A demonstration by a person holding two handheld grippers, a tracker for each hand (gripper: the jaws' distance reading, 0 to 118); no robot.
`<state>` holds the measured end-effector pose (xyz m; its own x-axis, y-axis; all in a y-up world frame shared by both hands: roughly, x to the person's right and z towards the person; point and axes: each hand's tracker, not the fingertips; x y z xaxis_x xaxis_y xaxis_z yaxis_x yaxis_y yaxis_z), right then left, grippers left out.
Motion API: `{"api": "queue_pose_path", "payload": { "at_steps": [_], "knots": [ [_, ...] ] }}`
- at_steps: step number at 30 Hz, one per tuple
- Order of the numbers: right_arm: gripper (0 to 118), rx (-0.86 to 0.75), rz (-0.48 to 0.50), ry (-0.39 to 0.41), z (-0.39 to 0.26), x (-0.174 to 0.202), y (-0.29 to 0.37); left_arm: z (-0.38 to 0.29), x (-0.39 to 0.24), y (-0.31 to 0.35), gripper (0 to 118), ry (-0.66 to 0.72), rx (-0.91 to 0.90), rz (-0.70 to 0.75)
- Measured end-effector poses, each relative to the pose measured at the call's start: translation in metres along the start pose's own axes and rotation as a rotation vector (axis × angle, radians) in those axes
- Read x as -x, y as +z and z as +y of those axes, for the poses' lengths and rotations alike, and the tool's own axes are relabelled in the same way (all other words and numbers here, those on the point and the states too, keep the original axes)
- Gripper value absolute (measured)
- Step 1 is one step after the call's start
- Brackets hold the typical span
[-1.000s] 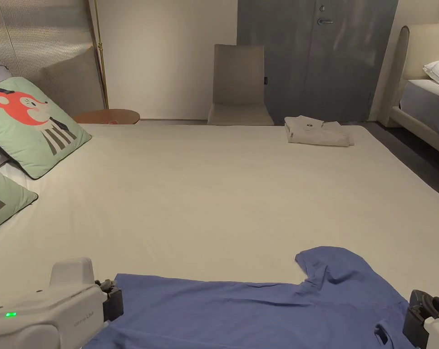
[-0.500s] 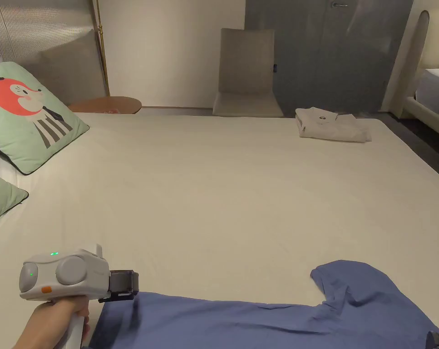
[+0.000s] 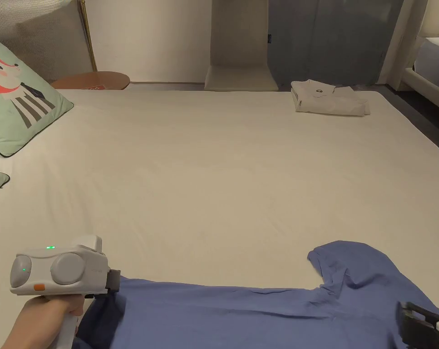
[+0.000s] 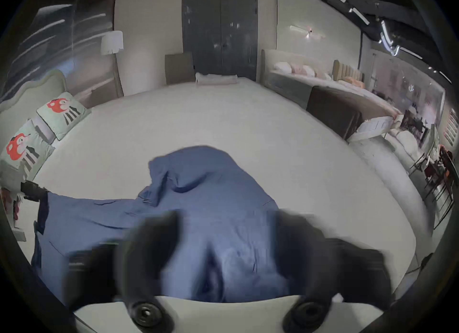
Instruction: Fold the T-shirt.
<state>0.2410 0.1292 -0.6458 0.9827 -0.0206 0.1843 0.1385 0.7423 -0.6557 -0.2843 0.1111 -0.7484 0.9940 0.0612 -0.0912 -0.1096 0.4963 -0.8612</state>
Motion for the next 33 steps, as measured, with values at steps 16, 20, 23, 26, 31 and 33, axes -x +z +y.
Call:
{"api": "queue_pose_path", "payload": {
  "at_steps": [16, 20, 23, 26, 31, 33],
  "knots": [
    [12, 0.321, 0.010, 0.005, 0.053, -0.026, -0.097, -0.008, 0.002, 0.034, 4, -0.005, -0.088, -0.022],
    [4, 0.287, 0.046, 0.010, 0.055, -0.026, -0.058, -0.008, 0.003, 0.046, 4, -0.004, -0.101, -0.024],
    [4, 0.240, 0.057, 0.052, 0.061, -0.028, -0.027, -0.009, 0.007, 0.059, 4, 0.005, -0.117, -0.031],
    [4, 0.213, 0.083, 0.099, 0.064, -0.028, 0.010, -0.017, 0.012, 0.080, 4, 0.004, -0.137, -0.035],
    [4, 0.170, 0.103, 0.135, 0.061, -0.037, 0.064, -0.045, 0.029, 0.116, 4, 0.027, -0.163, -0.054],
    [4, 0.165, 0.113, 0.140, 0.052, -0.041, 0.084, -0.063, 0.035, 0.129, 4, 0.030, -0.165, -0.058]
  ]
}}
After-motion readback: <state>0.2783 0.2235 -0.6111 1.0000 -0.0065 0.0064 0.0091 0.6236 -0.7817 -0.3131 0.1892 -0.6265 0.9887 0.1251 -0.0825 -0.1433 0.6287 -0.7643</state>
